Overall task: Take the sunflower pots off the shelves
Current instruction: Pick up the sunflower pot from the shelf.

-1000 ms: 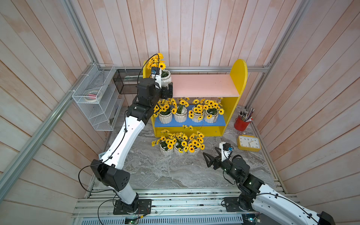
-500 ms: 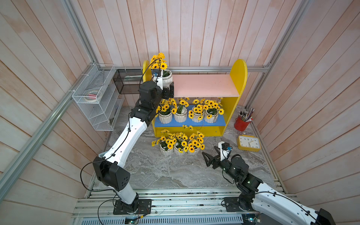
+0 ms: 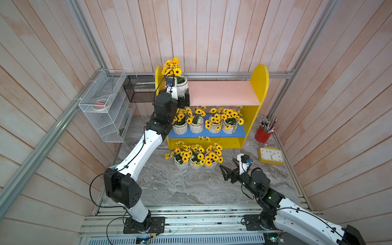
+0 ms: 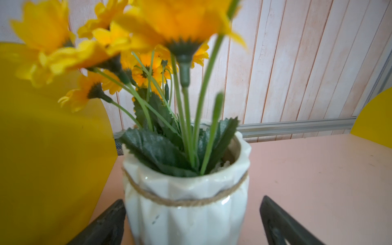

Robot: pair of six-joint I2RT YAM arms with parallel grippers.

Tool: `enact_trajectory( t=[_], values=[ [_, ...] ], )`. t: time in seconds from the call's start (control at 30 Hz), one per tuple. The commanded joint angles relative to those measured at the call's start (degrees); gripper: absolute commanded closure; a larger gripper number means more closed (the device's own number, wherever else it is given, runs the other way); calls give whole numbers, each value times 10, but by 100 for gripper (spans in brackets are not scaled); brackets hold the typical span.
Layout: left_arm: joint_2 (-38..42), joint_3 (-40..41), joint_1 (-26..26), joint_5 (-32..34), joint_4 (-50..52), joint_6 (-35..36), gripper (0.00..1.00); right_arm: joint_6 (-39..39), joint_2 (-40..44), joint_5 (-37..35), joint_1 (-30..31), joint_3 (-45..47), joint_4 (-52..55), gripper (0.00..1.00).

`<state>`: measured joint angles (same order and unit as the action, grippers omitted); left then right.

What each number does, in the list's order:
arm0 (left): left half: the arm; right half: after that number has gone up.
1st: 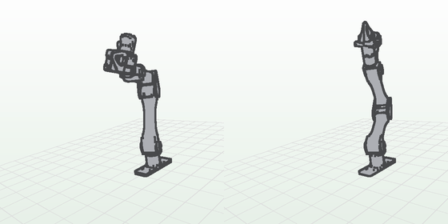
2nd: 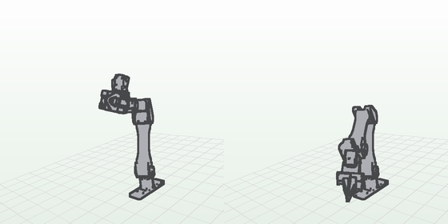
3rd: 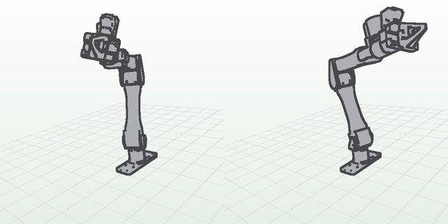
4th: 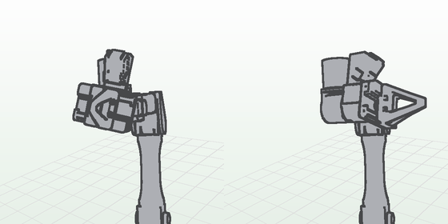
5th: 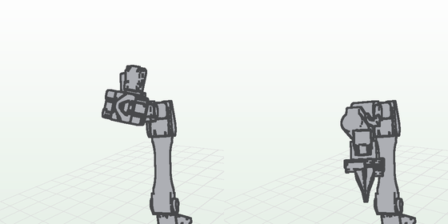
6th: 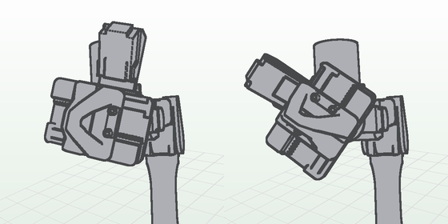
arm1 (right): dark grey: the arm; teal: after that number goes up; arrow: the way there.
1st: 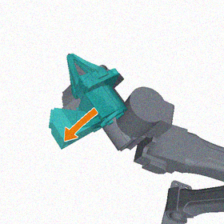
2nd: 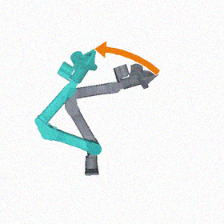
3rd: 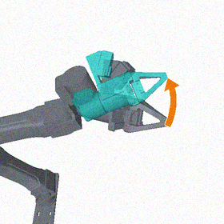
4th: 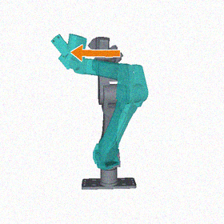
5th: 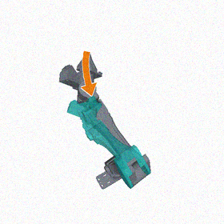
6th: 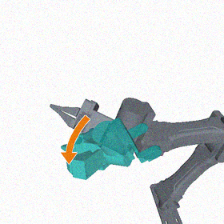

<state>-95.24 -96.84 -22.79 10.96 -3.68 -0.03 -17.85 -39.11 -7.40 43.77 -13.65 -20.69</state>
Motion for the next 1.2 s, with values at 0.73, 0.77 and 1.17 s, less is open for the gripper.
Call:
enact_trajectory(
  t=[0.73, 0.77, 1.17],
  values=[
    [-110, -185, 11, 48, 103, 6, 0, 8, 48, -4, -3, 10, -16, 2],
    [-112, -186, 11, 49, 103, 7, 0, 7, 51, -4, -4, 10, -14, 2],
    [-125, -190, 14, 39, 107, 28, 7, 4, 68, -7, -4, 13, -5, 2]
  ],
)
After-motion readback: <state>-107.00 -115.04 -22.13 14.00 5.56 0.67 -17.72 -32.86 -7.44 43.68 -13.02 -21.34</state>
